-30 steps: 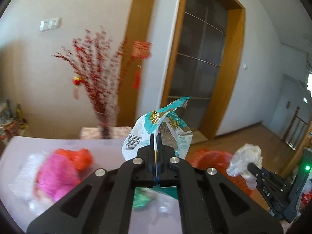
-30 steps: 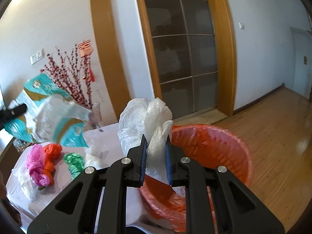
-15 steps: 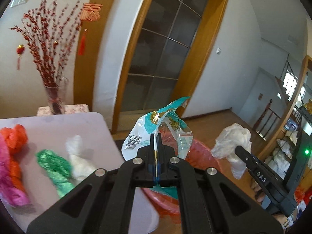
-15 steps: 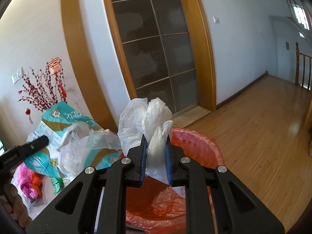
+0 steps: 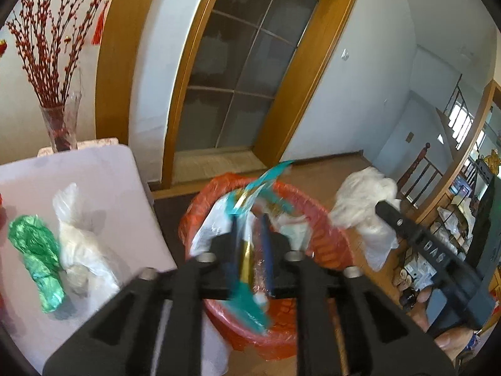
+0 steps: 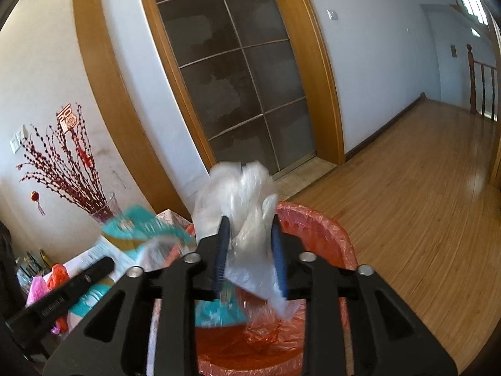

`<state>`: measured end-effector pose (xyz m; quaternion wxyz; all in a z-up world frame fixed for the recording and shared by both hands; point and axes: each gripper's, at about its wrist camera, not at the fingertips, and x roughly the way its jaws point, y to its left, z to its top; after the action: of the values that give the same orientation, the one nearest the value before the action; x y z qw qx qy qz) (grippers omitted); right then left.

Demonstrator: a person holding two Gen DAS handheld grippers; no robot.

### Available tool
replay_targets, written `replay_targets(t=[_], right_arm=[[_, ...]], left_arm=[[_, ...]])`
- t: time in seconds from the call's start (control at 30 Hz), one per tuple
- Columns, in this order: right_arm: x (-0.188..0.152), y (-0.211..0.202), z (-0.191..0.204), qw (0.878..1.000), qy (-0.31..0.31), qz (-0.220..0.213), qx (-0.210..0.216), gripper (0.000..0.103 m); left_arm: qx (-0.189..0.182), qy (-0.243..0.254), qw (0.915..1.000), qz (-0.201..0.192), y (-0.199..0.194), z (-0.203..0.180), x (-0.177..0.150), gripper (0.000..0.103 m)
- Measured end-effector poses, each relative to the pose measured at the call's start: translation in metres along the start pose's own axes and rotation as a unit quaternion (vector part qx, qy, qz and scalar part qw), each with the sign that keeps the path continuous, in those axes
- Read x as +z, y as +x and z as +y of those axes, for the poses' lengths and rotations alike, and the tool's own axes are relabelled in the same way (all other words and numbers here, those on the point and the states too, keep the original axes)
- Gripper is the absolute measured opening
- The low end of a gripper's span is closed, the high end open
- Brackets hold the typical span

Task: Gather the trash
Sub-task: 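Carry both held bags over the orange basket with both tools, then open both tools to drop the bags into the basket, then grasp the green plastic bag with the right tool while the left tool reaches toward the bubble wrap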

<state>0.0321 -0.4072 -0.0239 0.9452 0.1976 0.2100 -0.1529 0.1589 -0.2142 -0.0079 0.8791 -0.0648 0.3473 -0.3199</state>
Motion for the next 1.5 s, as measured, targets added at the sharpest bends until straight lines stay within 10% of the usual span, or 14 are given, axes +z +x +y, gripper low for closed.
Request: replay_targets(t=[0.87, 1.2, 1.5], right_arm=[[-0.009, -0.023, -0.014, 0.999, -0.020, -0.004, -0.049, 0.049], [-0.021, -0.028, 0.026, 0.998, -0.060, 0.013, -0.002, 0.049], [-0.061, -0.006, 0.123, 0.983, -0.129, 0.073, 0.105, 0.049]], left_arm=[[-0.005, 0.023, 0.9993, -0.028, -0.022, -0.015, 0.018, 0.063], [0.083, 0.032, 0.9942, -0.061, -0.078, 0.022, -0.005, 0.070], [0.217, 0.014, 0.9711, -0.099, -0.163, 0.107, -0.045, 0.073]])
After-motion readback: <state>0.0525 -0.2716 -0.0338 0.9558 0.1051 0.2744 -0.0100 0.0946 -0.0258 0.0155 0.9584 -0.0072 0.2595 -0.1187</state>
